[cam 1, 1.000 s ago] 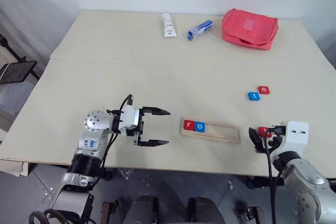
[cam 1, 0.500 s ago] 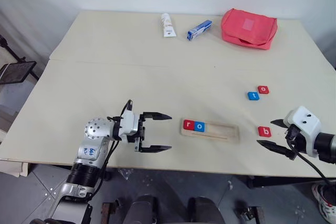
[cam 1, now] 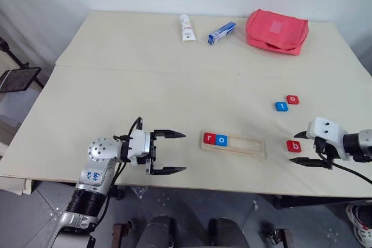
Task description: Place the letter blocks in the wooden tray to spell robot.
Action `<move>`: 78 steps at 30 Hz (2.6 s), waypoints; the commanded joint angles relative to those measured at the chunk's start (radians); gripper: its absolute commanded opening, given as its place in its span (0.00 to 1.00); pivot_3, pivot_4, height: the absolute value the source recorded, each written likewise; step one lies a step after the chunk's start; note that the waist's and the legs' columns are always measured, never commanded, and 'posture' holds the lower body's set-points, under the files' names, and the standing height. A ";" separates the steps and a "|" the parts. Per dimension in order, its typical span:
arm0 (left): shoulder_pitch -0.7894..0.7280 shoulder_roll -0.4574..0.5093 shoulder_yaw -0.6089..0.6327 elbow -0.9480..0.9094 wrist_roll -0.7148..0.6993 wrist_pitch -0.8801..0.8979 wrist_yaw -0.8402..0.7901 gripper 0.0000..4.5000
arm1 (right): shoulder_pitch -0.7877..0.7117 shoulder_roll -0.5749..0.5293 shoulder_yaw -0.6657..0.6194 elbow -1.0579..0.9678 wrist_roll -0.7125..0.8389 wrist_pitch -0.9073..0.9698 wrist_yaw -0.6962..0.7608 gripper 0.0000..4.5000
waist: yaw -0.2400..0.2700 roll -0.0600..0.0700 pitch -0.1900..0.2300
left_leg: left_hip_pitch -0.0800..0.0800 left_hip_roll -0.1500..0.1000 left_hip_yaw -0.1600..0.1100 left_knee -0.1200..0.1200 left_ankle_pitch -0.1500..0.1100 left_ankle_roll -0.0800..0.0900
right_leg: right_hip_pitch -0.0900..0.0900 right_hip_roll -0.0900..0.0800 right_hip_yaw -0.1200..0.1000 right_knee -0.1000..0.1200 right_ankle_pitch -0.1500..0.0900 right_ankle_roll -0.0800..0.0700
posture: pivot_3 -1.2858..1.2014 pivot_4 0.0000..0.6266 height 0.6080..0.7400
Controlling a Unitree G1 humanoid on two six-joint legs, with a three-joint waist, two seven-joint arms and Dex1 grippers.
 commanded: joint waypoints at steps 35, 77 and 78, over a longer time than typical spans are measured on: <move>-0.097 -0.050 -0.017 0.168 0.034 -0.153 -0.021 1.00 | -0.265 0.154 0.242 -0.666 0.053 0.750 -0.172 0.33 | 0.010 0.000 0.000 | -0.001 -0.001 -0.001 0.001 0.000 0.000 | -0.002 -0.001 -0.001 0.002 0.000 0.000 | 0.52 0.24 1.00; -0.099 -0.054 -0.030 0.170 0.034 -0.155 0.009 1.00 | -0.089 0.089 0.075 -0.793 0.124 0.806 -0.208 0.46 | 0.006 0.000 0.000 | -0.002 -0.001 -0.002 0.000 0.000 0.000 | -0.002 -0.002 -0.004 0.002 0.000 0.000 | 0.52 0.24 1.00; -0.101 -0.054 -0.030 0.173 0.034 -0.156 0.007 1.00 | -0.083 0.091 0.070 -0.796 0.128 0.810 -0.211 0.39 | 0.005 0.000 0.000 | -0.002 -0.001 -0.001 0.000 0.000 0.000 | -0.002 -0.002 -0.004 0.002 0.000 0.000 | 0.52 0.24 1.00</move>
